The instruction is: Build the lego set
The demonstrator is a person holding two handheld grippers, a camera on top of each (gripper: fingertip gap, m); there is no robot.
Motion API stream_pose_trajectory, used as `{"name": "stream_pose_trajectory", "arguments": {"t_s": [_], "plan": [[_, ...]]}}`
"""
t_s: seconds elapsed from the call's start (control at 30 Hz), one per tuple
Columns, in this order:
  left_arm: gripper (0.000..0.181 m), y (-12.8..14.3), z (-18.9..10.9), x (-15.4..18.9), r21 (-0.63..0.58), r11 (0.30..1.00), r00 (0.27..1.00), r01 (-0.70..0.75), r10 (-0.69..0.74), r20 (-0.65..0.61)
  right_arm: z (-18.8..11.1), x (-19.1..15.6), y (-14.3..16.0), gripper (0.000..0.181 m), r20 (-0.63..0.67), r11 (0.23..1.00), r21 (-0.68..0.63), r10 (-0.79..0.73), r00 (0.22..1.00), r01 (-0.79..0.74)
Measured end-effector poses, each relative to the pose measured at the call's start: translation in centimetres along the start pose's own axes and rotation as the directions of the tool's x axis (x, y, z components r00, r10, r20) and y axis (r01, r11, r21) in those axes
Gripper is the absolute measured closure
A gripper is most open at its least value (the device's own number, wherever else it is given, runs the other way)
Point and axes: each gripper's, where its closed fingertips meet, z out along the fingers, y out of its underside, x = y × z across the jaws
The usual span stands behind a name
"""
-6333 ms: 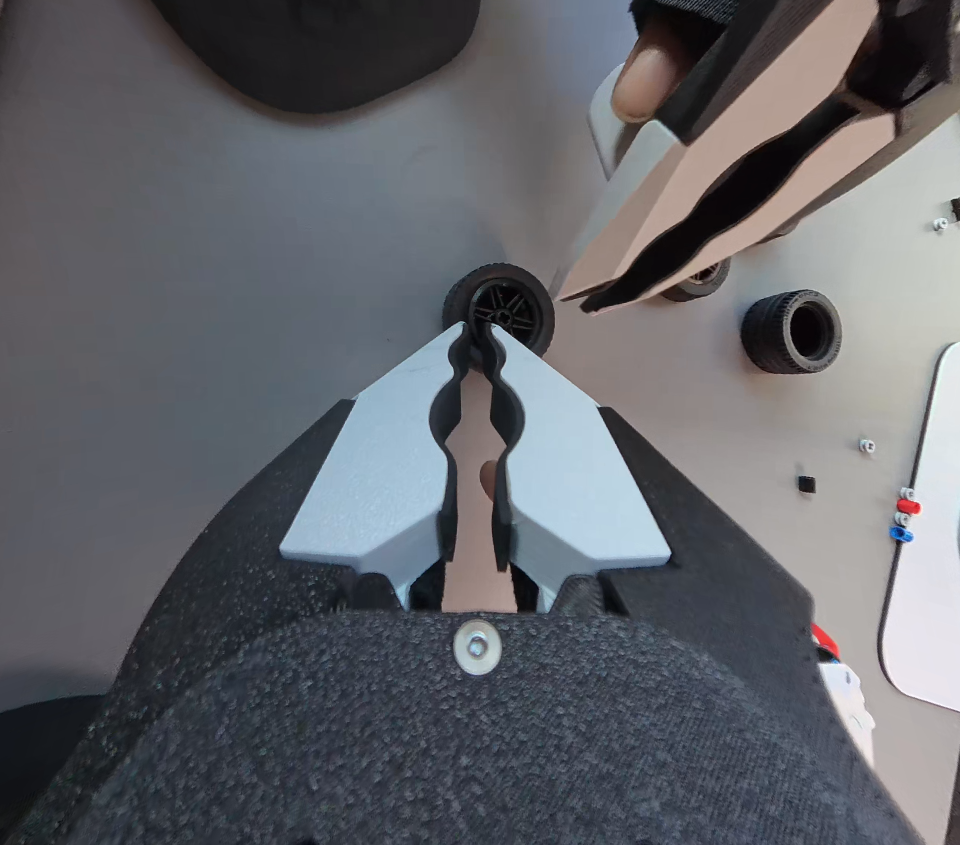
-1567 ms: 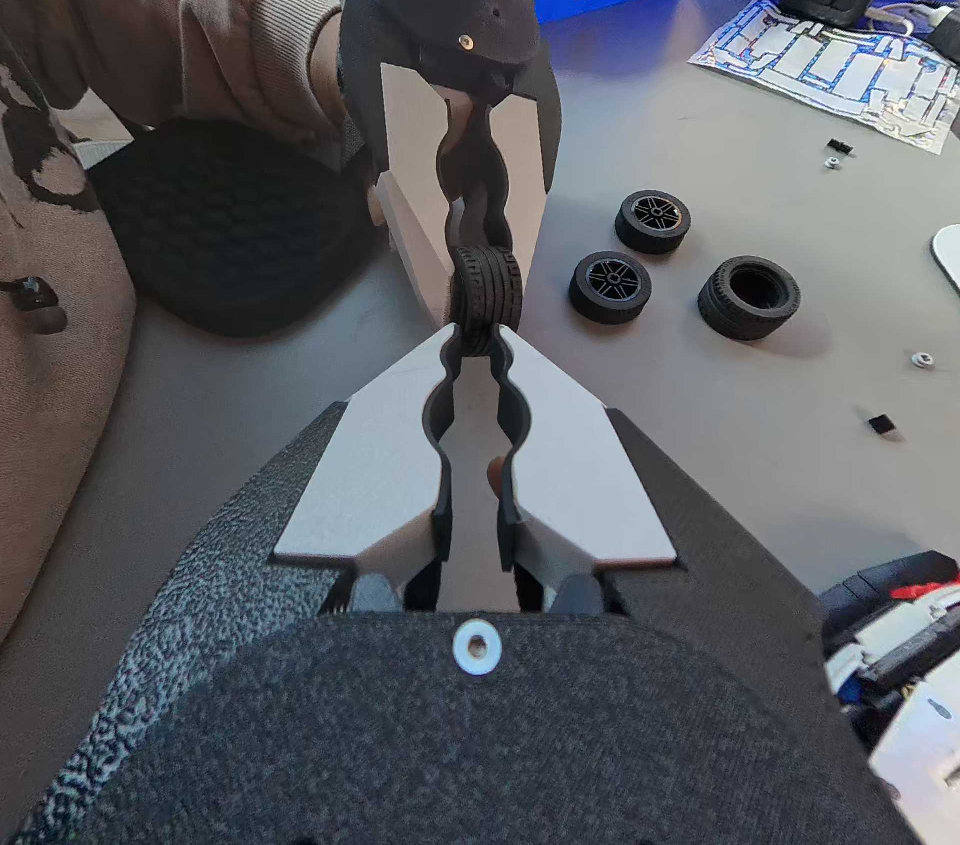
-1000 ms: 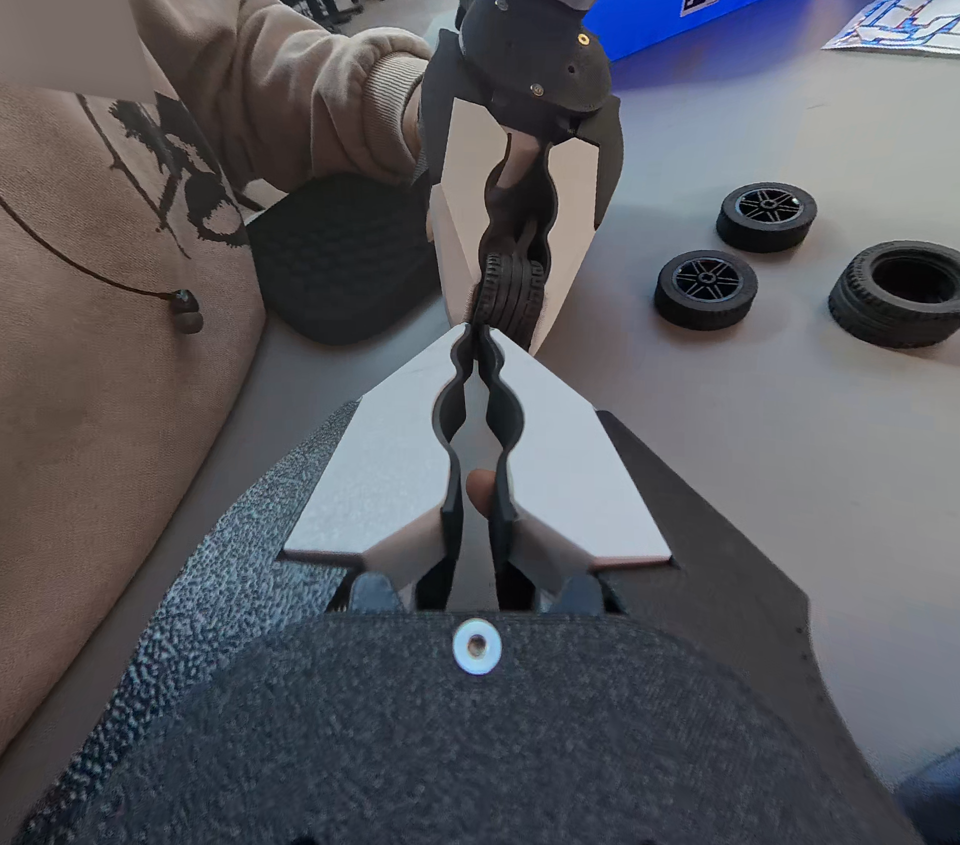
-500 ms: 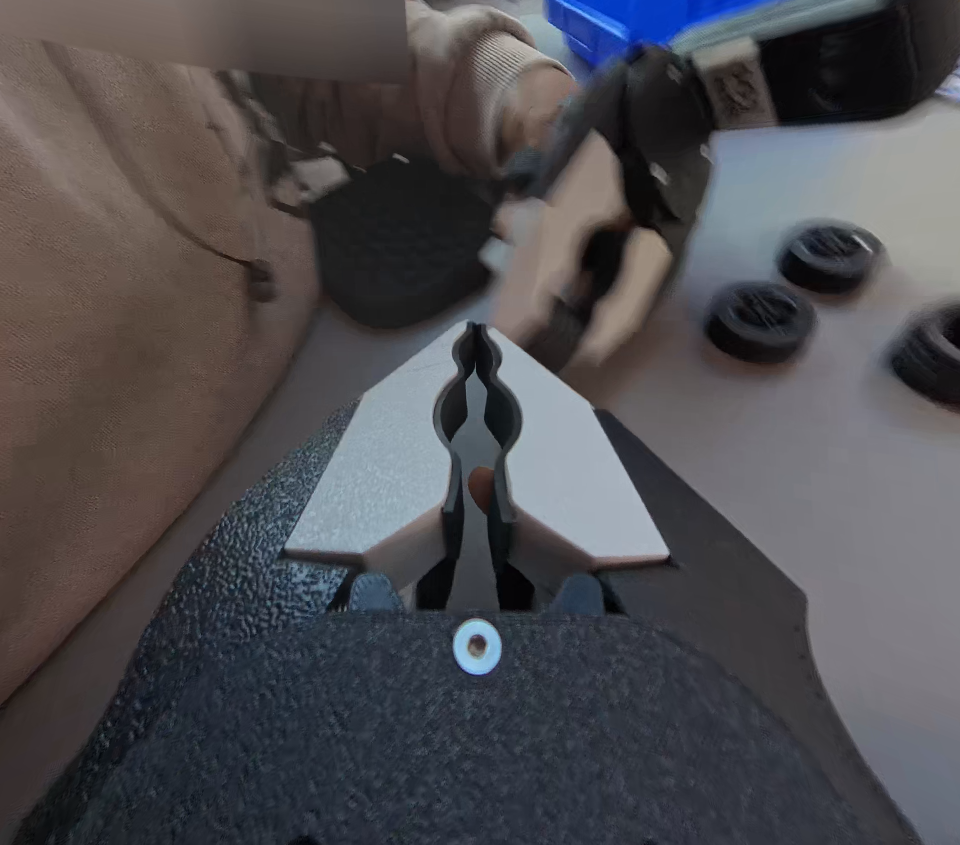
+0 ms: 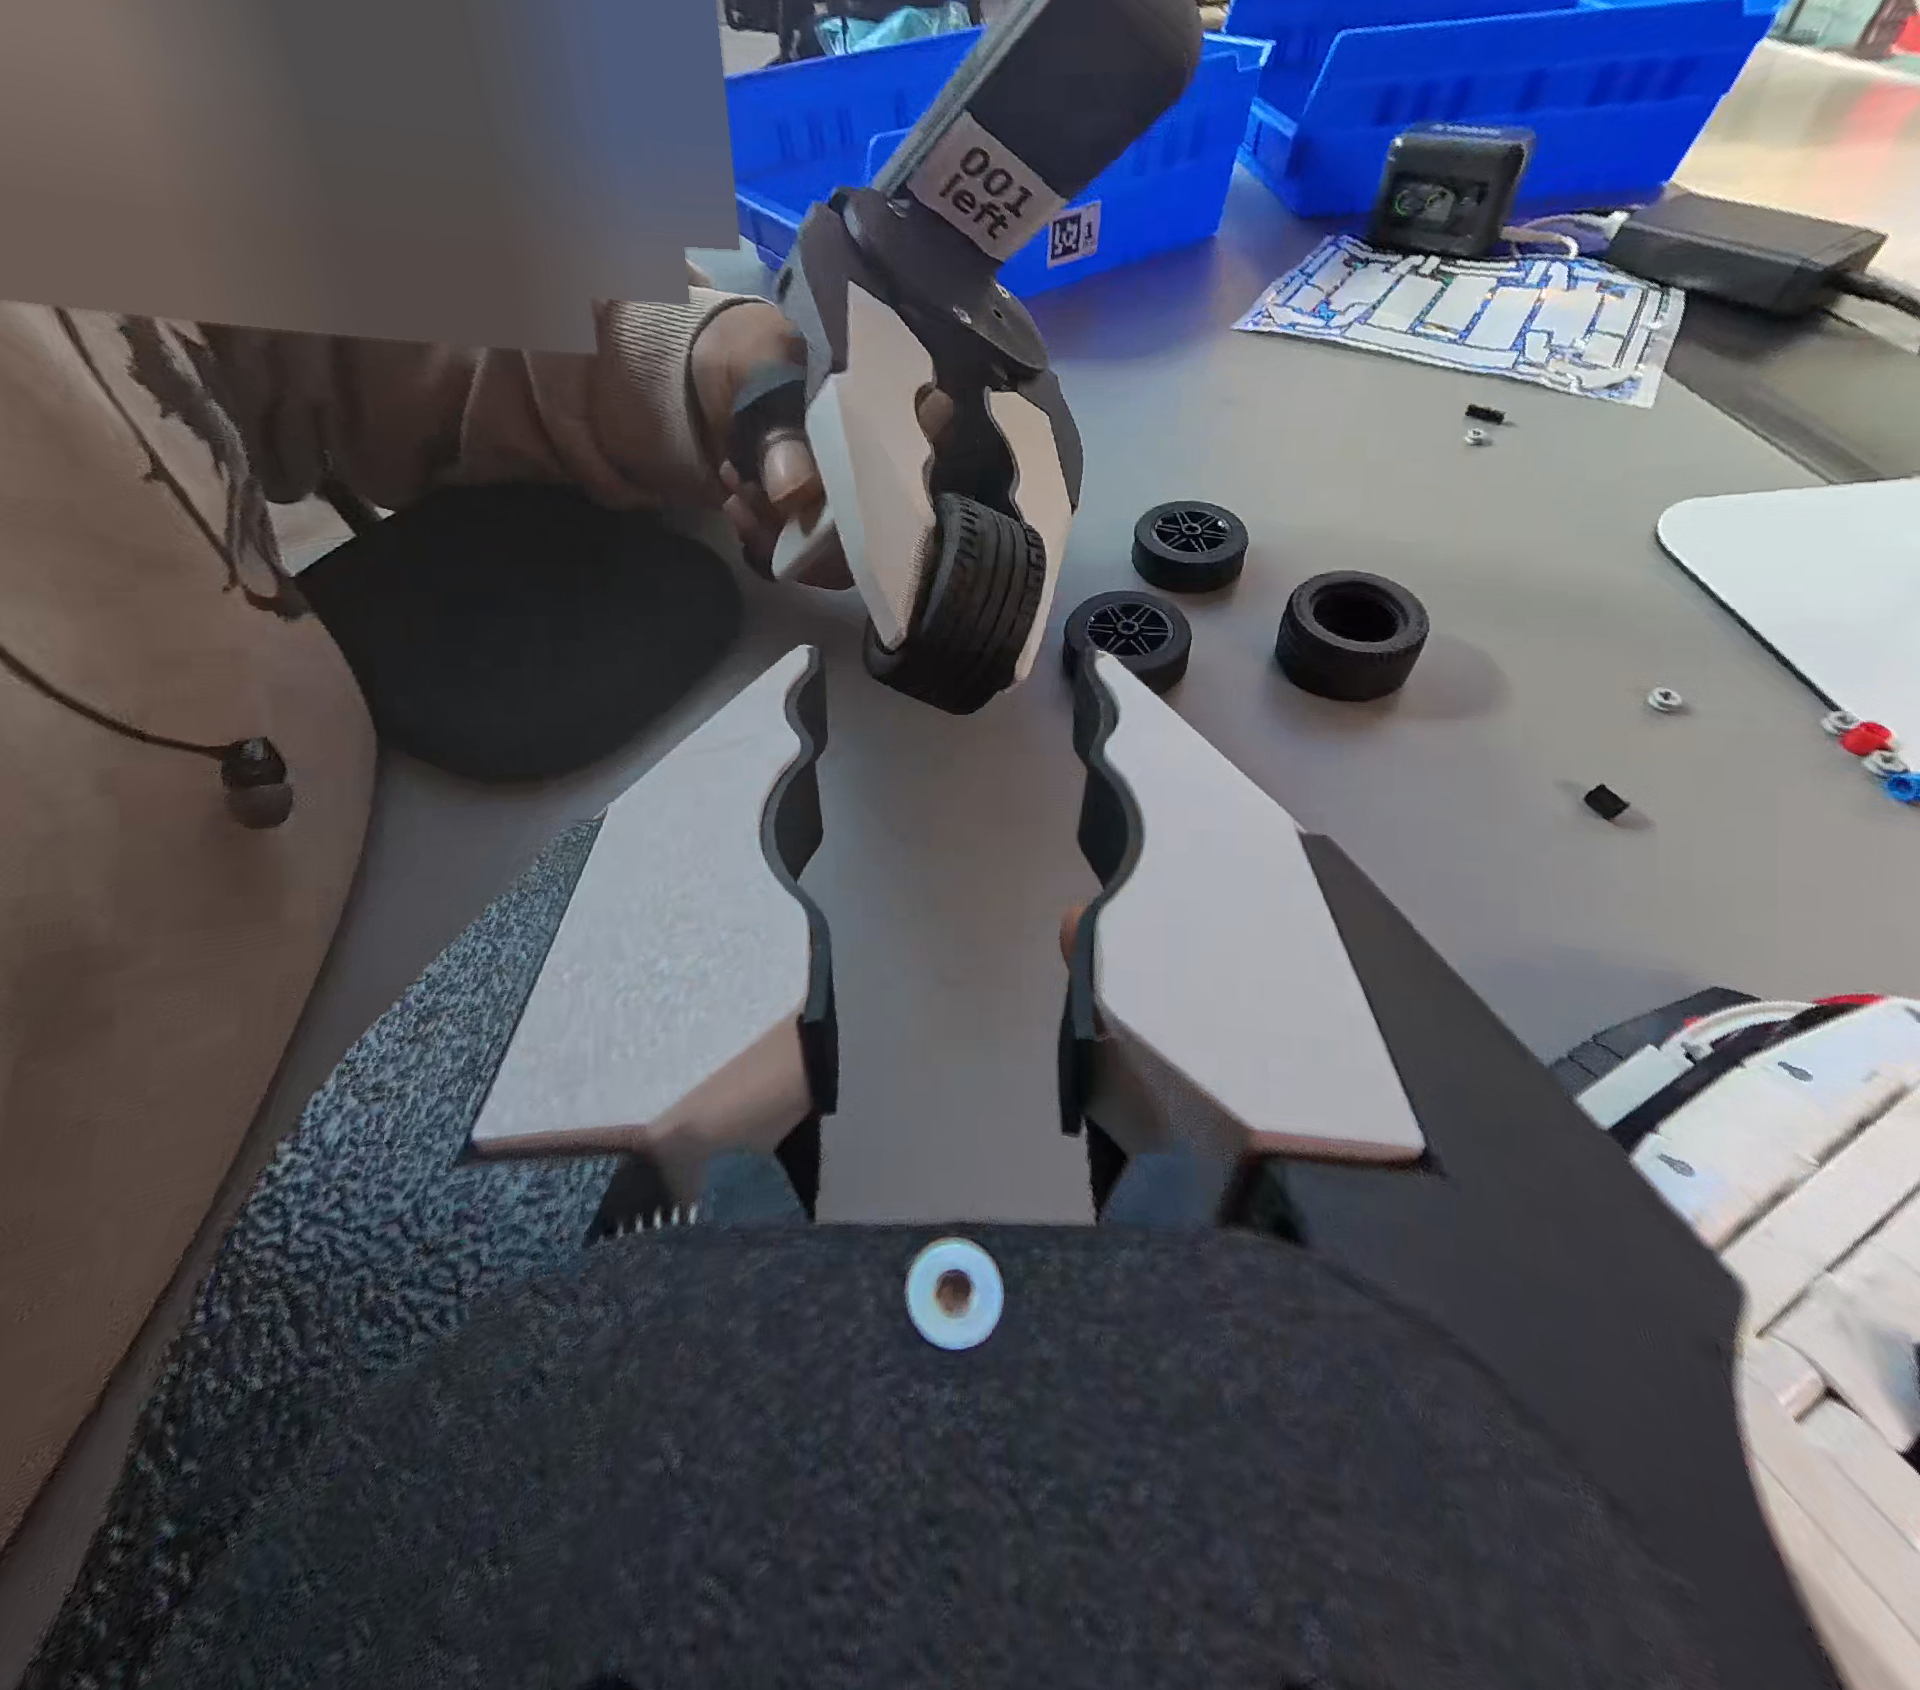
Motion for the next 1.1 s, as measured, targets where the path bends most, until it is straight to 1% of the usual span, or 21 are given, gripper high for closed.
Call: {"name": "stream_pose_trajectory", "arguments": {"t_s": [0.03, 0.07, 0.13, 0.23, 0.3, 0.37, 0.43, 0.53, 0.63, 0.73, 0.83, 0.9, 0.93, 1.03, 1.1], "plan": [[0.159, -0.3, 0.1, 0.3, 0.019, 1.000, 1.000, -0.018, 0.018, -0.009, 0.5, 0.2, 0.2, 0.132, -0.009, 1.000, -0.011, 0.027, 1.000, -0.027], [0.159, -0.6, 0.2, 0.6, 0.035, 0.999, 0.999, -0.032, 0.033, -0.016, 0.9, 0.3, 0.2, 0.133, -0.013, 0.998, -0.004, 0.063, 0.998, -0.063], [0.159, -0.8, 0.5, 1.2, 0.053, 0.997, 0.998, -0.058, 0.060, -0.030, 1.5, -0.5, -0.2, 0.144, 0.045, 0.993, 0.022, 0.117, 0.992, -0.118], [0.160, -0.9, 0.4, 1.4, 0.069, 0.996, 0.998, -0.050, 0.053, -0.044, 1.5, -0.5, -0.4, 0.148, 0.058, 0.991, 0.032, 0.126, 0.990, -0.128], [0.160, -1.2, 0.0, 1.8, 0.090, 0.996, 0.997, -0.028, 0.035, -0.073, 1.4, -0.5, -0.8, 0.151, 0.081, 0.984, 0.059, 0.162, 0.983, -0.167], [0.144, -1.2, -0.5, 2.2, 0.094, 0.995, 0.995, -0.026, 0.036, -0.097, 1.1, -0.2, -0.8, 0.155, 0.112, 0.966, 0.070, 0.239, 0.965, -0.247], [0.149, -1.1, -0.6, 1.8, 0.096, 0.994, 0.997, -0.041, 0.047, -0.061, 1.1, -0.2, -0.8, 0.158, 0.131, 0.955, 0.072, 0.277, 0.952, -0.288], [0.150, -1.4, -0.9, 1.7, 0.111, 0.993, 0.997, -0.031, 0.038, -0.064, 1.2, -0.1, -1.0, 0.159, 0.142, 0.947, 0.083, 0.298, 0.944, -0.311], [0.153, -1.0, -1.0, 1.1, 0.089, 0.995, 0.999, -0.043, 0.045, -0.017, 1.1, 0.2, -1.1, 0.159, 0.120, 0.948, 0.097, 0.290, 0.949, -0.302], [0.157, -0.9, -1.0, 1.0, 0.084, 0.995, 0.999, -0.050, 0.051, -0.008, 1.0, 0.3, -1.2, 0.159, 0.103, 0.954, 0.102, 0.270, 0.957, -0.280], [0.158, -0.8, -1.0, 0.9, 0.074, 0.994, 0.997, -0.079, 0.078, 0.006, 1.0, 0.4, -1.2, 0.160, 0.112, 0.944, 0.111, 0.298, 0.948, -0.310], [0.158, -0.2, -0.6, 0.8, 0.036, 0.993, 0.993, -0.116, 0.116, 0.023, 1.1, 0.2, -1.3, 0.155, 0.134, 0.937, 0.110, 0.317, 0.939, -0.332], [0.158, 0.0, -0.4, 1.0, 0.025, 0.991, 0.991, -0.135, 0.135, 0.016, 1.3, -0.1, -1.1, 0.160, 0.144, 0.942, 0.088, 0.309, 0.940, -0.323], [0.158, -0.1, -0.3, 1.4, 0.028, 0.984, 0.984, -0.178, 0.178, 0.016, 1.1, -0.3, -1.3, 0.161, 0.148, 0.948, 0.086, 0.291, 0.945, -0.306], [0.158, -0.2, -0.3, 1.3, 0.030, 0.982, 0.982, -0.186, 0.185, 0.025, 1.0, -0.1, -1.4, 0.162, 0.107, 0.964, 0.103, 0.234, 0.966, -0.245]]}}
